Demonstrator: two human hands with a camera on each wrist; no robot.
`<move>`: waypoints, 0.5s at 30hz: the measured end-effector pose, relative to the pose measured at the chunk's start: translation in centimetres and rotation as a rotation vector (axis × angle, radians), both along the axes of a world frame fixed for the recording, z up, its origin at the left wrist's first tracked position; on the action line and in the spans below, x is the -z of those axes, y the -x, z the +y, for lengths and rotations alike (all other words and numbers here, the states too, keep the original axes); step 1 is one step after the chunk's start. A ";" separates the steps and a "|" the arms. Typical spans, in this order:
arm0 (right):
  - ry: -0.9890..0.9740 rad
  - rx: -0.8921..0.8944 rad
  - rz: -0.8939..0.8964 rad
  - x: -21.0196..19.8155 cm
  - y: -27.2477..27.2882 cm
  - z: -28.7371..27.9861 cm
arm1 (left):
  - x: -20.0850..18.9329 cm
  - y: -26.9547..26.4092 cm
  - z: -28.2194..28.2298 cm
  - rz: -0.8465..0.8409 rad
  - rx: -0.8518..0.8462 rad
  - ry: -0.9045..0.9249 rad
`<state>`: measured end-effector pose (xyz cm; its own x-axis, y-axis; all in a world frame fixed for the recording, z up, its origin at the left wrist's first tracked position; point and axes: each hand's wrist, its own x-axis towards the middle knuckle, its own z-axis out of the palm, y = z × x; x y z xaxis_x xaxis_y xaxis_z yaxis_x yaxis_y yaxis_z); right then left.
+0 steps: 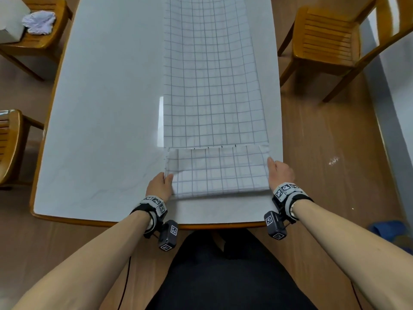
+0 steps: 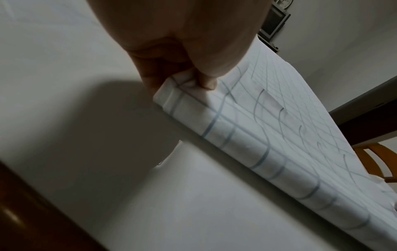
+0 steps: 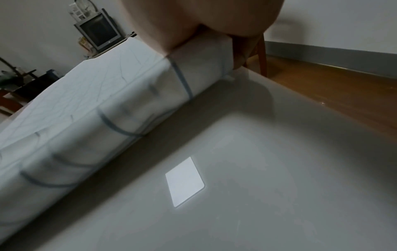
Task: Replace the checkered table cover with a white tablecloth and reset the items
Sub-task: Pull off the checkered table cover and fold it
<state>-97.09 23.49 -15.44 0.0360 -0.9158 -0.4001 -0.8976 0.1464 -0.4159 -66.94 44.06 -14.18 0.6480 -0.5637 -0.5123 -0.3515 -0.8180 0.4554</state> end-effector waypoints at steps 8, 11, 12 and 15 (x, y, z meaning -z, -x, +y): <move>-0.003 -0.029 0.110 -0.2 0.0 -0.8 | 0.0 -0.5 -0.1 0.004 -0.071 -0.027; -0.018 -0.031 0.105 -0.7 -0.1 -0.8 | -1.0 -0.6 -0.3 0.053 -0.137 -0.045; -0.024 -0.029 0.087 -1.0 -0.2 -0.7 | -1.6 -0.5 -0.2 0.076 -0.175 -0.034; -0.040 0.011 -0.067 -2.5 -0.4 -0.2 | -3.0 -0.7 0.2 0.081 -0.185 0.114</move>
